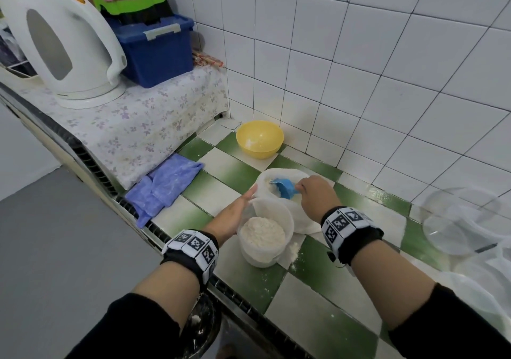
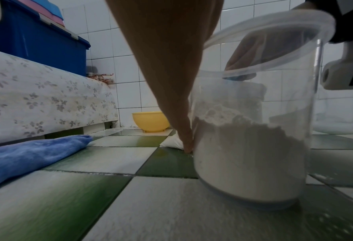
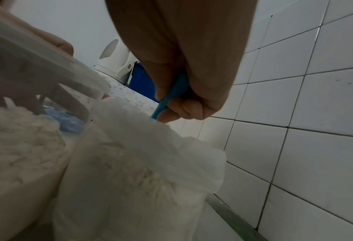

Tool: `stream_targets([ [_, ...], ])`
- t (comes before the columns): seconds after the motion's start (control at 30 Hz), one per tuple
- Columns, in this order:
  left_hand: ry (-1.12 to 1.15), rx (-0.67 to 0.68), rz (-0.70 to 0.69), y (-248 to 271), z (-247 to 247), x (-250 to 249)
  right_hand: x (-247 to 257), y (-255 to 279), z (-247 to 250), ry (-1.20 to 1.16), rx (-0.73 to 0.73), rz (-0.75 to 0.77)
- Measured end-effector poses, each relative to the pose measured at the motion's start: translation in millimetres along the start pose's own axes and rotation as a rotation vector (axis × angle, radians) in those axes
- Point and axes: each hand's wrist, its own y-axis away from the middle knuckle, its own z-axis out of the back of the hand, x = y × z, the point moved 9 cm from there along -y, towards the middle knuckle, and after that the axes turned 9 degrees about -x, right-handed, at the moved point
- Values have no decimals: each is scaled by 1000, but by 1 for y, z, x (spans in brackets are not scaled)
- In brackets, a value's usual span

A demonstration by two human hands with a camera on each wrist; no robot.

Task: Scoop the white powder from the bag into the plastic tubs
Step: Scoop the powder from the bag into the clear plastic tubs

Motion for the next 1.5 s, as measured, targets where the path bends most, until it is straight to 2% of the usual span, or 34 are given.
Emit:
stream_targets([
  [0.13, 5, -6, 13, -2, 2, 2, -7, 0, -5, -53, 60, -109],
  [0.3, 10, 22, 0, -3, 0, 6, -30, -3, -17, -427, 64, -383],
  [0.6, -3, 20, 3, -1, -1, 3, -52, 8, -31, -747, 126, -613],
  [0.87, 27, -8, -16, 2, -2, 5, -73, 20, -22, -860, 50, -725],
  [1.0, 126, -114, 77, 2, 5, 10, -83, 32, -8, -973, -17, -830],
  [1.07, 160, -157, 128, 2, 7, 13, -84, 35, 0, -1036, -31, -823],
  [1.27, 178, -137, 115, 3, 5, 9, -77, 42, 19, -1157, 43, -727],
  [1.5, 220, -78, 156, 7, 0, 10, -48, 46, 28, -975, 185, -496],
])
